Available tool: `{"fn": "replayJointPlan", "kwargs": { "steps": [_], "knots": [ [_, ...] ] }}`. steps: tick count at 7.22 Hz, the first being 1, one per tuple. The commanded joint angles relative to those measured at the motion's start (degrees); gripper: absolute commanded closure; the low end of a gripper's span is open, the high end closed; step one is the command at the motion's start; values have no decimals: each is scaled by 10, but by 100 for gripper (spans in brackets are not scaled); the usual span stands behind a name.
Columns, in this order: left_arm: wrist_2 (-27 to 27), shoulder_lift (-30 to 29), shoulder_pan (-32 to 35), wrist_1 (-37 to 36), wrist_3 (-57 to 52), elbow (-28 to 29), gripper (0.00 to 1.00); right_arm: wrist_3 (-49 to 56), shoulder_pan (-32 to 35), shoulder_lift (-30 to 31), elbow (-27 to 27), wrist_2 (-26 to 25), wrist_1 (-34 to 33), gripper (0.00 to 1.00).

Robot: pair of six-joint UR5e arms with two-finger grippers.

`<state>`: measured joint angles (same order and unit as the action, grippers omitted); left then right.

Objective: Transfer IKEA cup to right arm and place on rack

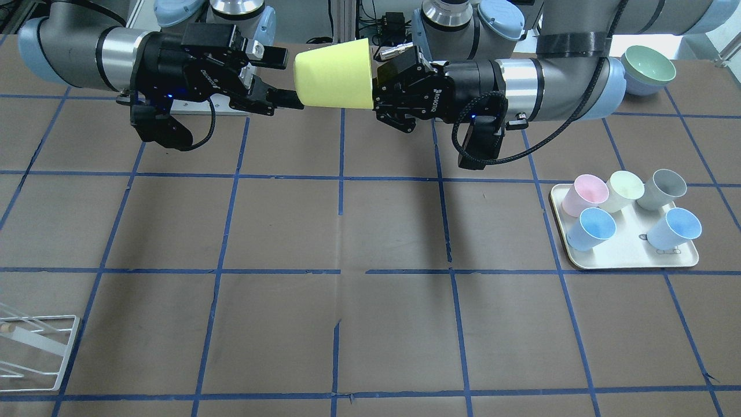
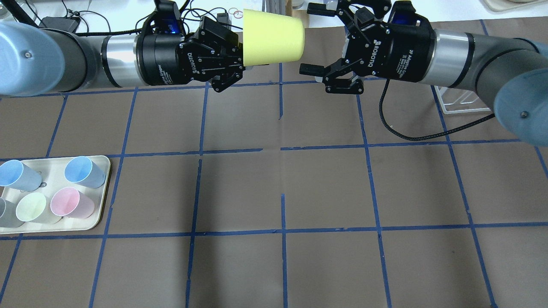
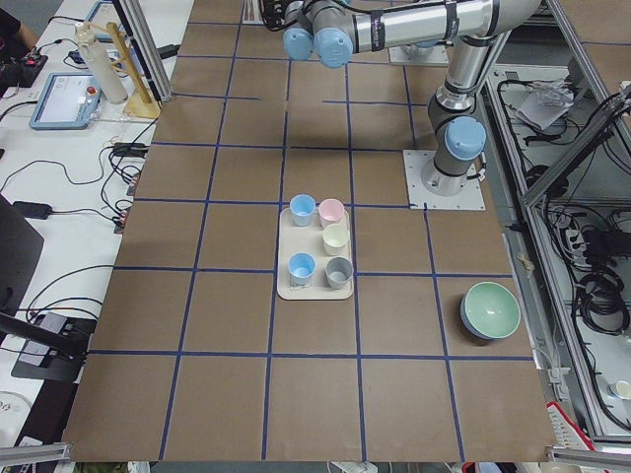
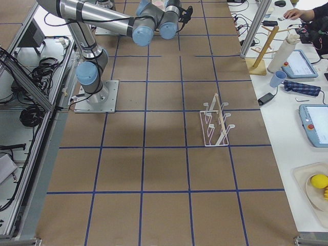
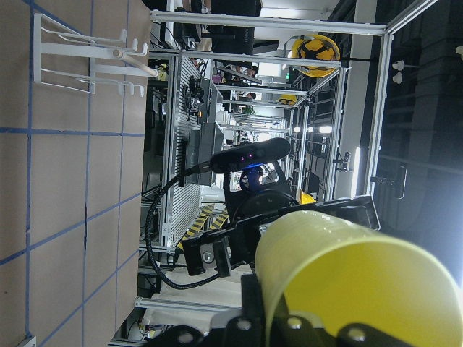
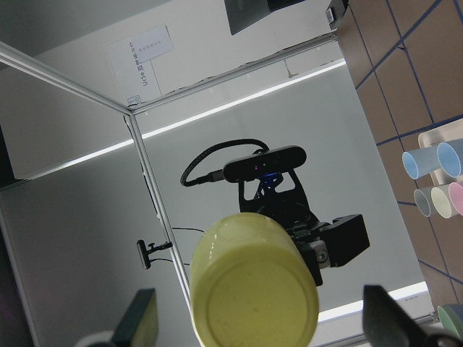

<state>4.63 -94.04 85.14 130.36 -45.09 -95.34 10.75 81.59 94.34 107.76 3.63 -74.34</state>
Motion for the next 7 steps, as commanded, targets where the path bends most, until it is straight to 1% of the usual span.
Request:
{"fn": "replayJointPlan", "kwargs": {
  "steps": [1,3,4,6,7],
  "knots": [
    [1,1,0,-1,0,0,100,0,16,0,0,1,-1,0],
    [2,1,-1,-2,0,0,100,-9,16,0,-2,1,-2,0],
    [2,3,-1,-2,0,0,100,-10,16,0,-5,1,-2,5],
    [2,5,-1,-2,0,1,100,-11,16,0,-6,1,-1,28],
    [3,4,0,-2,0,1,100,-10,16,0,-6,1,-1,44]
  ]
}}
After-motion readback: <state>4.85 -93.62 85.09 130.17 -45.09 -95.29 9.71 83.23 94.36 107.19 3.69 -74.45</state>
